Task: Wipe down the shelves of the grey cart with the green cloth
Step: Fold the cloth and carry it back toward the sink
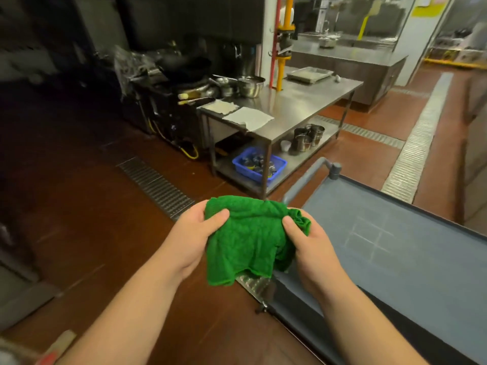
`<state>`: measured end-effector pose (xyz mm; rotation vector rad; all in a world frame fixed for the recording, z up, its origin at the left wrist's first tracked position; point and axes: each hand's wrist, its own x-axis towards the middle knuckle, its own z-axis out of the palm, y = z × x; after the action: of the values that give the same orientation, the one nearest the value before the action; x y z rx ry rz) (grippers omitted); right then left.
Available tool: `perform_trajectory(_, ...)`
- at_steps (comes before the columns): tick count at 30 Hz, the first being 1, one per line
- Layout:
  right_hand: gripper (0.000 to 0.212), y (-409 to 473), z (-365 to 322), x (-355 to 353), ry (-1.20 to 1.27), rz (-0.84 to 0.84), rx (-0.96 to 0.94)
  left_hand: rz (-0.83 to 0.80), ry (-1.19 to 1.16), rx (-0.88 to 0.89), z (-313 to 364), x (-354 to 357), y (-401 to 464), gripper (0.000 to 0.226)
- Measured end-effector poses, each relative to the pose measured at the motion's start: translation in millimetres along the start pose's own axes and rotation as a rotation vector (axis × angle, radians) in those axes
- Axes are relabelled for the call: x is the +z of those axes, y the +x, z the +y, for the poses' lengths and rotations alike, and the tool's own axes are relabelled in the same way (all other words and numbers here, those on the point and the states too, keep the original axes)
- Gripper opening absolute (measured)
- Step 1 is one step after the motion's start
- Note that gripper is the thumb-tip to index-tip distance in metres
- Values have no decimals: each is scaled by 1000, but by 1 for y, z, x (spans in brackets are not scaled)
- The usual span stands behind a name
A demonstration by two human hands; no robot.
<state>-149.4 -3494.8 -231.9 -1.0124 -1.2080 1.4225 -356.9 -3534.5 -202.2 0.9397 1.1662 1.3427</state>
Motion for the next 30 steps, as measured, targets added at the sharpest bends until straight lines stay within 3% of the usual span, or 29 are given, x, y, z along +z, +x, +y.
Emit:
perform_trajectory(3, 33, 30, 17, 70, -55, -29, 8, 84, -21, -4, 19, -60, 15, 24)
perform_trajectory(7, 30, 53, 27, 141, -253, 167, -62, 222, -24, 17, 33, -113, 43, 20)
perform_trajectory(11, 20, 57, 23, 188, -411, -63, -298, 210, -27, 21, 36, -136, 77, 19)
perform_trajectory(16, 66, 99, 31, 202, -659, -157, -302, 18, -151, -42, 31, -143, 123, 28)
perform_trajectory(19, 64, 142, 34, 201, -642, -120, -196, -108, -142, -79, 28, -139, 158, 34)
perform_trajectory(26, 45, 264, 38, 187, -472, -137, -156, -106, 135, 1, 33, -142, 283, 42)
perform_trajectory(30, 49, 350, 30, 173, -354, -136, -127, -166, 236, -12, 37, -153, 357, 52)
